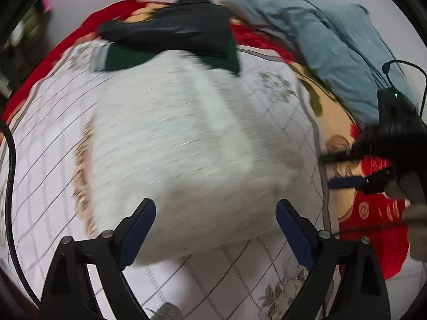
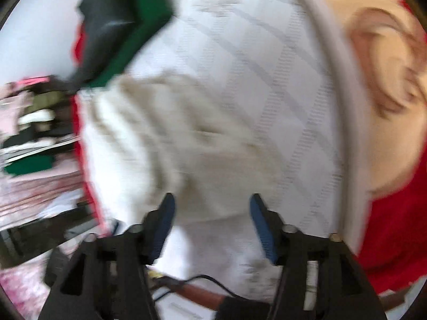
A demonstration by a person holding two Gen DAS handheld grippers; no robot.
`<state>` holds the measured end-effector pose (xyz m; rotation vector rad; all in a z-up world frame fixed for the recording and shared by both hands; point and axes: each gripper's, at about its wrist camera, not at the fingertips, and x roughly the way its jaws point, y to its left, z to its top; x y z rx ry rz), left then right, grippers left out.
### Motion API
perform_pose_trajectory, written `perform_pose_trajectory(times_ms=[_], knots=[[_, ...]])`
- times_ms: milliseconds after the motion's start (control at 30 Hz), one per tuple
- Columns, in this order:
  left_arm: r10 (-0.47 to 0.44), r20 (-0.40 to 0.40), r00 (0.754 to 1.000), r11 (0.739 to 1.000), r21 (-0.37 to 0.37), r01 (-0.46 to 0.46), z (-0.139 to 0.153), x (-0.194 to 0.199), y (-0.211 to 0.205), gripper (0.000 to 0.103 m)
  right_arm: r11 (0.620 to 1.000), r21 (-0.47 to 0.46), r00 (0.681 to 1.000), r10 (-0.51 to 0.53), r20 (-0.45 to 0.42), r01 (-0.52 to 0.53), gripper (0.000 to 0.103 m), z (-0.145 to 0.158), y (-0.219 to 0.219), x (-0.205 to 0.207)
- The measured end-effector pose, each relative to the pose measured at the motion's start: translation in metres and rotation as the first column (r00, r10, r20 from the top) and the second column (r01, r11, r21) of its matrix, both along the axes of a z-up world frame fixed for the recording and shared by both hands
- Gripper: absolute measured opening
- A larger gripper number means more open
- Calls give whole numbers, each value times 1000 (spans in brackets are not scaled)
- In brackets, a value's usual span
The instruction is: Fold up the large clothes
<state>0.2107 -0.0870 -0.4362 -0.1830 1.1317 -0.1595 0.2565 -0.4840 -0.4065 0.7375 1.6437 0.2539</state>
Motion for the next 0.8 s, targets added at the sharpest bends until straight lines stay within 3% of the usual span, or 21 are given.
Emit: perform_pose_trajectory(times_ms=[100,200,233,267,367,433,500,567,600,667,733,800], knots=[[113,-19,993,994,13,-112,3,-4,30,92,996,76,998,56,-21,-54,73,-13,38,28],[231,-42,972,970,86,-227,-4,-2,58,92,994,76,987,93,-128,-83,70,-54,82,40],[266,-60,962,961,101,-259,-8,0,67,92,993,70,984,105,-145,-95,57,-62,90,44],[294,-76,953,953,104,-285,-13,3,75,92,992,70,982,118,-146,-109,21,-63,96,43],[350,-98,932,932,134,-336,-18,7,90,92,987,21,986,160,-45,-160,19,-42,118,39],[372,-102,923,923,145,-356,-14,6,97,92,985,125,993,114,37,-118,18,-13,118,28],[383,-107,917,921,120,-370,-8,10,100,92,983,112,989,135,67,-142,18,-2,114,11],[398,-111,911,915,116,-386,-2,15,100,92,985,54,983,166,-76,-162,18,-41,111,-9],[399,-112,910,915,106,-388,1,17,99,92,984,2,956,174,-234,-179,18,-79,106,-26],[386,-117,915,921,93,-377,5,24,91,92,989,-5,930,136,-341,-146,19,-109,98,-40],[357,-118,927,933,96,-348,9,29,79,92,992,35,944,126,-305,-121,21,-99,93,-39],[331,-125,935,942,93,-321,8,35,71,92,990,76,971,128,-203,-115,22,-70,86,-30]])
